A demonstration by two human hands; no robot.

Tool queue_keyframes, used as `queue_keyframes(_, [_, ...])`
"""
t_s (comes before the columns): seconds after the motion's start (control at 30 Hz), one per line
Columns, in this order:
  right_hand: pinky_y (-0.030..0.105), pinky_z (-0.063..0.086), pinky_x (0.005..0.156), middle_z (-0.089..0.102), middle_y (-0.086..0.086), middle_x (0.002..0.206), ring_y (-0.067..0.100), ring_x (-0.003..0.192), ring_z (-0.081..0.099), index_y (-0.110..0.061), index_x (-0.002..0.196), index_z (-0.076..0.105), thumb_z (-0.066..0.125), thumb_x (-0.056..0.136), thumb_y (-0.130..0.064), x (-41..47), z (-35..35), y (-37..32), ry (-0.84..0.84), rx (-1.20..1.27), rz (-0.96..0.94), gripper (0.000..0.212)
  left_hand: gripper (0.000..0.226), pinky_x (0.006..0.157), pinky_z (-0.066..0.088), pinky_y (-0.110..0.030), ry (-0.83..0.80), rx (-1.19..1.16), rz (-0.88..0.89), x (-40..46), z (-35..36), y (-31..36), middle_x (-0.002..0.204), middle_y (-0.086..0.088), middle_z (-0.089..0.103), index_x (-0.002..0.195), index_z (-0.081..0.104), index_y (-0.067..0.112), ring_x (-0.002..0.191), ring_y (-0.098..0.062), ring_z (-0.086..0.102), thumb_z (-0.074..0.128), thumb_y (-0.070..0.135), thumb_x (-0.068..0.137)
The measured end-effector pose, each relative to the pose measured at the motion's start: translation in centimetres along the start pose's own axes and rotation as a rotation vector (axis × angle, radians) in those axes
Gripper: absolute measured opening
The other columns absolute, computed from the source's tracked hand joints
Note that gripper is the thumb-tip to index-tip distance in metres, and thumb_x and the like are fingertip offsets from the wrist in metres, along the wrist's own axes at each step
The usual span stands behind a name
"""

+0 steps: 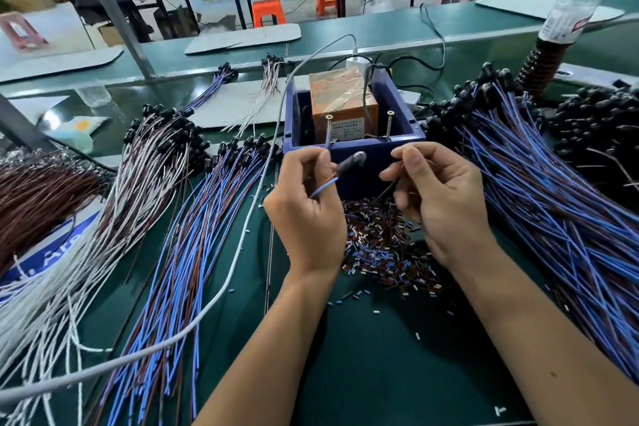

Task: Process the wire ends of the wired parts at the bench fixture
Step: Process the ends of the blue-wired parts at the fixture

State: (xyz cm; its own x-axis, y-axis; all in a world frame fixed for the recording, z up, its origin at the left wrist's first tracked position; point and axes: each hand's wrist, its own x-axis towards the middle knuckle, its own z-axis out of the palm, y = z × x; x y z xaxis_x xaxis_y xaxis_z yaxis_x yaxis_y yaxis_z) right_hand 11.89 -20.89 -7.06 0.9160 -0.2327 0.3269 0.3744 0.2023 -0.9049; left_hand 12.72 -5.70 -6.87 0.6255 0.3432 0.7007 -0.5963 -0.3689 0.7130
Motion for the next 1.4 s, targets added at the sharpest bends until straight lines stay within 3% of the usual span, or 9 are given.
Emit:
queue_keyframes(0.1, [0.024,0.043,0.047,0.072,0.005,0.074,0.016,0.047,0.051,-0.014,0.105,0.073,0.066,0.103,-0.020,0.5,0.3,0.0,0.090,-0.220,-0.172,0.009,0.004,0.071,0.051,-0.020,0.073,-0.002,-0.060,0.2,-0.1,0.2,0.076,0.007,0.072,0.101,0.060,0.014,0.075,-0.008,0.071,0.060,0.010,0.102])
queue_keyframes(0.23, [0.025,0.053,0.061,0.073,-0.006,0.073,0.009,0.062,0.069,-0.015,0.098,0.071,0.070,0.099,-0.026,1.5,0.9,-0.8,0.272,-0.461,-0.329,0.011,0.007,0.071,0.052,-0.020,0.081,-0.008,-0.158,0.3,0.1,0.2,0.077,0.008,0.073,0.101,0.062,0.015,0.075,-0.011,0.071,0.060,0.009,0.100])
queue_keyframes(0.37, [0.029,0.059,0.067,0.071,-0.015,0.077,0.006,0.070,0.071,-0.017,0.097,0.075,0.066,0.100,-0.022,1.2,1.4,-0.7,0.361,-0.628,-0.411,0.011,0.016,0.069,0.053,-0.022,0.059,-0.032,-0.166,0.4,0.3,0.4,0.076,0.006,0.074,0.096,0.061,0.024,0.070,-0.013,0.070,0.061,0.009,0.100])
queue_keyframes(0.57, [0.027,0.058,0.068,0.072,-0.012,0.078,0.005,0.073,0.071,-0.014,0.099,0.076,0.064,0.101,-0.018,0.6,2.1,-0.5,0.328,-0.643,-0.424,0.013,0.019,0.062,0.055,-0.035,0.033,-0.059,-0.185,0.3,0.5,0.4,0.074,0.000,0.073,0.092,0.062,0.029,0.063,-0.023,0.066,0.062,0.010,0.096])
queue_keyframes(0.73, [0.018,0.053,0.067,0.073,-0.004,0.078,0.001,0.073,0.071,-0.008,0.101,0.077,0.064,0.102,-0.014,0.6,2.3,-0.6,0.292,-0.660,-0.443,0.014,0.023,0.062,0.054,-0.034,0.014,-0.065,-0.198,0.6,0.3,0.7,0.071,-0.007,0.069,0.084,0.061,0.032,0.063,-0.025,0.065,0.063,0.010,0.092])
queue_keyframes(0.87, [0.014,0.050,0.066,0.073,-0.004,0.079,0.001,0.073,0.070,-0.008,0.101,0.077,0.064,0.102,-0.014,0.6,2.3,-0.6,0.284,-0.665,-0.442,0.015,0.014,0.062,0.054,-0.030,0.017,-0.086,-0.228,0.5,0.3,0.7,0.066,0.001,0.069,0.086,0.065,0.017,0.061,-0.021,0.064,0.063,0.004,0.091])
queue_keyframes(0.97, [0.013,0.050,0.066,0.073,-0.004,0.079,0.001,0.073,0.070,-0.008,0.102,0.077,0.064,0.103,-0.015,0.6,2.3,-0.6,0.285,-0.664,-0.434,0.015,0.016,0.060,0.052,-0.024,0.024,-0.101,-0.230,0.5,0.4,0.7,0.064,0.000,0.067,0.086,0.065,0.017,0.059,-0.021,0.064,0.063,0.002,0.092])
queue_keyframes(1.13, [0.017,0.053,0.068,0.072,-0.010,0.078,0.003,0.074,0.071,-0.011,0.101,0.076,0.064,0.102,-0.017,0.4,2.2,-0.7,0.312,-0.630,-0.402,0.014,0.005,0.060,0.051,-0.025,0.089,-0.038,-0.127,0.4,0.2,0.5,0.071,0.002,0.068,0.091,0.067,0.012,0.062,-0.013,0.062,0.062,0.012,0.093])
queue_keyframes(1.4, [0.025,0.057,0.064,0.071,-0.012,0.074,0.007,0.069,0.071,-0.014,0.095,0.076,0.065,0.100,-0.015,-0.1,-0.5,-2.7,0.380,-0.674,-0.333,0.012,0.018,0.057,0.050,-0.029,0.142,-0.151,-0.081,0.2,0.8,2.5,0.072,-0.010,0.067,0.097,0.066,0.028,0.059,-0.026,0.063,0.061,0.012,0.094])
